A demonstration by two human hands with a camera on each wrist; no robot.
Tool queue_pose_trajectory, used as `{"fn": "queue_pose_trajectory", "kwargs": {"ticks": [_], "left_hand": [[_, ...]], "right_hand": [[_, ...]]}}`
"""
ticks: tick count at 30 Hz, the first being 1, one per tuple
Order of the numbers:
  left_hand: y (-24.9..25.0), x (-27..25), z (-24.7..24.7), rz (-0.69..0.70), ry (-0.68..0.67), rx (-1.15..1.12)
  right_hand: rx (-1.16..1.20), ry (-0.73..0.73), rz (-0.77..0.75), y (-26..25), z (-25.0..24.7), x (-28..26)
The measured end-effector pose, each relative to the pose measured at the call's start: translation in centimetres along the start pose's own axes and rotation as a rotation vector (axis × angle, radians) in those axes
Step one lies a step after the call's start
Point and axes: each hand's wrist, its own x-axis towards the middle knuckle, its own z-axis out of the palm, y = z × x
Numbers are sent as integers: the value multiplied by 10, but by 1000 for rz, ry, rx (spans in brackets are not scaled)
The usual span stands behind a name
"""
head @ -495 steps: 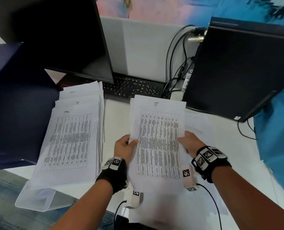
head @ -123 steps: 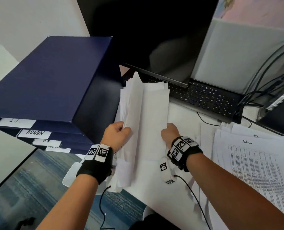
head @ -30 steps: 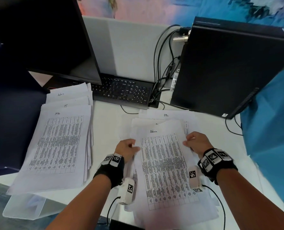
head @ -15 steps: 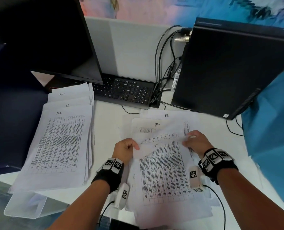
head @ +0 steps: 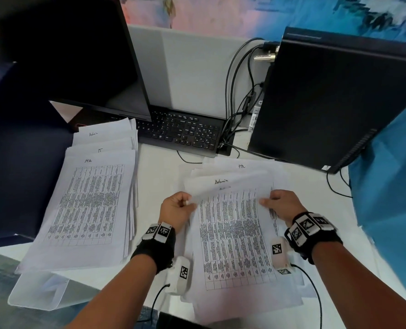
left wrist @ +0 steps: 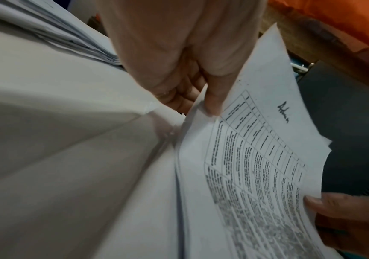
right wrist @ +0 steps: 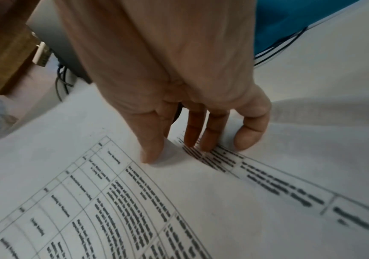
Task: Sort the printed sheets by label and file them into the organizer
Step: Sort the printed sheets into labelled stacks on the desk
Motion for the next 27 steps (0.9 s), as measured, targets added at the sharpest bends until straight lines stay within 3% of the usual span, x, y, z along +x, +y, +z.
{"fn": "queue_pose_trajectory", "kwargs": {"ticks": [6,10,14,19,21,24,27], "left_hand": [[14,-3,-15,-32,90,-202],[17,0,-35,-53,210,-241],[19,8,-59,-36,326,-305],[20,12,-95,-70,425,-343],[16,14,-111,-67,444,-268],[9,17,-135,-34,490,32],[3,17,-155,-42,439,177]], "right_hand": [[25,15,-112,-31,17,-12],[70,-228,5,-42,43,-11],[-42,-407,68,-51,70,-11],[-109,-338,31,-65,101,-9],[-135,-262,6,-71,112,-8],[-128,-219,27,-75,126,0],[-5,-212,104,-81,136,5]]}}
